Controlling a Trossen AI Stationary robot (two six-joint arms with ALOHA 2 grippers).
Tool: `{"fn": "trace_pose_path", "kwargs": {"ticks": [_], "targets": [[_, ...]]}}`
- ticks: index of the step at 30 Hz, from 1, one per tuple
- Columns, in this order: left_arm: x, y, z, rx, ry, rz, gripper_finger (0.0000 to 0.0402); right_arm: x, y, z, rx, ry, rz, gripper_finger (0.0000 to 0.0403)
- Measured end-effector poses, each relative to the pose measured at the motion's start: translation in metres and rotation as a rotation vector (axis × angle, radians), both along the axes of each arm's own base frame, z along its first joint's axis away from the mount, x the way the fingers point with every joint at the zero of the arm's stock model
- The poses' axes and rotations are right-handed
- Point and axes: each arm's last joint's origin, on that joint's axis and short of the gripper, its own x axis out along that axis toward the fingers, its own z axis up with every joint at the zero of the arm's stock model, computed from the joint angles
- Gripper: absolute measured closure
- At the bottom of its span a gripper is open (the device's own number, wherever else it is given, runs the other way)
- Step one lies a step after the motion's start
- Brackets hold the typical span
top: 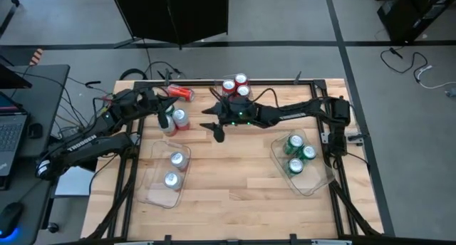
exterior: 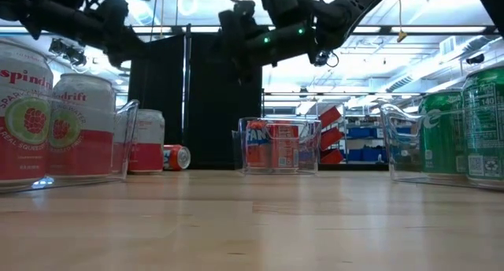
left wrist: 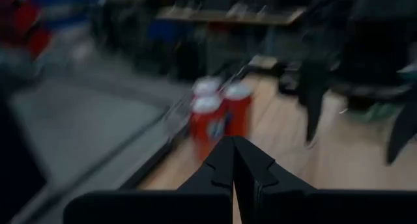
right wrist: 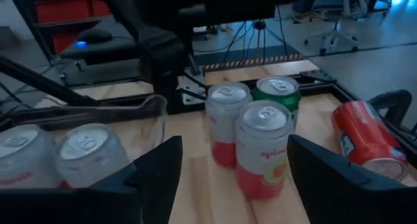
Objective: Sort soda cans
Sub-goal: Put the green soda can into the bottom right transparent bin
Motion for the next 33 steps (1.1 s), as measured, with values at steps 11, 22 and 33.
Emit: {"fn": "trace_pose_path", "kwargs": {"ticks": [11, 22, 33], "targets": [[0.002, 0.005, 0.043, -0.45, 0.321, 0.177, 0.0397, -0.016, -0.004, 0.032, -0.038, -0.017, 0.015, 0.0102], [0.022, 0.021, 0.06, -0.684, 0.819, 0.204, 0.0342, -0.035, 0.002, 0.058, -0.096, 0.032, 0.04, 0.01], [0.051, 0.046, 0.046, -0.686, 1.014, 0.267, 0.0203, -0.035, 0.002, 0.056, -0.121, 0.047, 0.048, 0.0098]]}}
